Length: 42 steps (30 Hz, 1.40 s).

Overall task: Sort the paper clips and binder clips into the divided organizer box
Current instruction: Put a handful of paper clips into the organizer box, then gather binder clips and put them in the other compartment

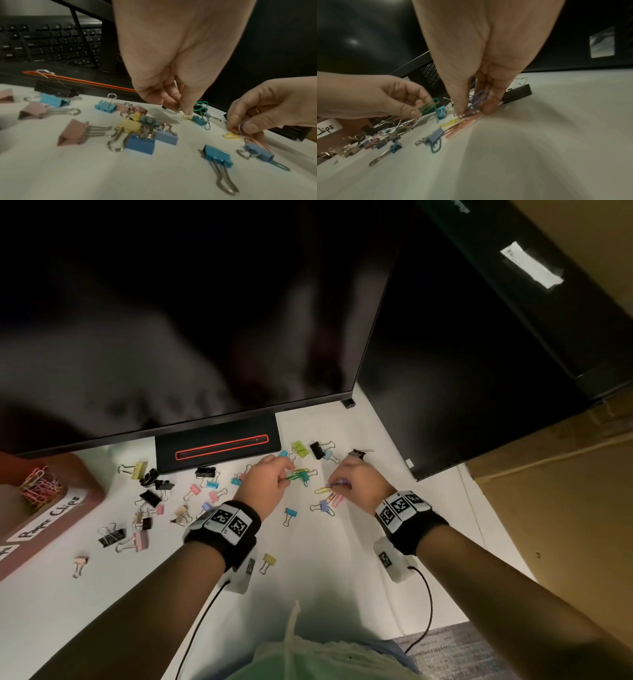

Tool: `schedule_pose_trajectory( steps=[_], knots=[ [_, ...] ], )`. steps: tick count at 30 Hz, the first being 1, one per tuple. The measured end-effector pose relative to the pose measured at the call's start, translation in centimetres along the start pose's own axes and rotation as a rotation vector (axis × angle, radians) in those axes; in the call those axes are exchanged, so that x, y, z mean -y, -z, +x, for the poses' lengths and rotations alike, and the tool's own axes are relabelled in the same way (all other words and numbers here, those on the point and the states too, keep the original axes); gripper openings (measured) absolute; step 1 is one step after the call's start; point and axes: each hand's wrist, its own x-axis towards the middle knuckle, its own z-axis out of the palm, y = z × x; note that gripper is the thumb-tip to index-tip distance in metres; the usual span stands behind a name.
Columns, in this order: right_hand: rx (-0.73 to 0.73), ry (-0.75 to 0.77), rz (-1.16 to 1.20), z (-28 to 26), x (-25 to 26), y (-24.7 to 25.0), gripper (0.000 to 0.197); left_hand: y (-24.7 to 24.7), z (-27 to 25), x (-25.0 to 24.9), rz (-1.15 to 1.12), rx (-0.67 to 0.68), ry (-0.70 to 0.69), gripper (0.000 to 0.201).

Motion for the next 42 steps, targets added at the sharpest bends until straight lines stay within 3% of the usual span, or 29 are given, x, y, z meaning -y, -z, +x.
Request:
schedule_pose_trajectory(
  steps=[4, 7, 10, 16, 24, 28, 33, 37, 42],
  knots=[
    [0.114, 0.136, -0.044, -0.9, -1.1, -0.2, 0.045, -0.5, 1.1, -0.1, 0.039, 0.044, 0.007, 0.031],
    [0.177, 0.150, -0.138, -1.3, -1.1, -0.4, 0.062, -0.9, 1.7, -0.4, 0.068, 0.041, -0.013, 0.026],
    [0.126, 0.155, -0.127, -0.9, -0.7, -1.0, 0.054, -1.1, 2.0, -0.6, 0.107, 0.042, -0.032, 0.019],
    [0.131, 0.134, -0.098, 0.4, 0.5, -0.9, 0.017, -1.1, 2.1, -0.4, 0.144, 0.066, -0.044, 0.015],
    [0.145, 0.039, -0.095, 0.2, 0.6, -0.7, 0.018, 0.6, -0.3, -0.2, 0.012, 0.047, -0.131, 0.005],
    [0.052, 0.022, -0.033, -0.6, -0.3, -0.5, 0.013, -0.1, -2.3, -1.5, -0.072, 0.138, -0.194, 0.019],
    [0.001, 0.025, -0.055, -1.5, -0.7, -0.2, 0.013, -3.5, -4.0, -2.7, 0.012, 0.262, -0.185, 0.036],
    [-0.034, -0.002, -0.056, -2.1, -0.4, -0.1, 0.017, -5.0, -4.0, -2.6, 0.125, 0.175, -0.157, 0.035],
    [0.042, -0.007, -0.114, -2.0, 0.0, -0.1, 0.020, -4.8, -4.0, -2.0, 0.221, 0.046, -0.203, 0.022]
  ],
)
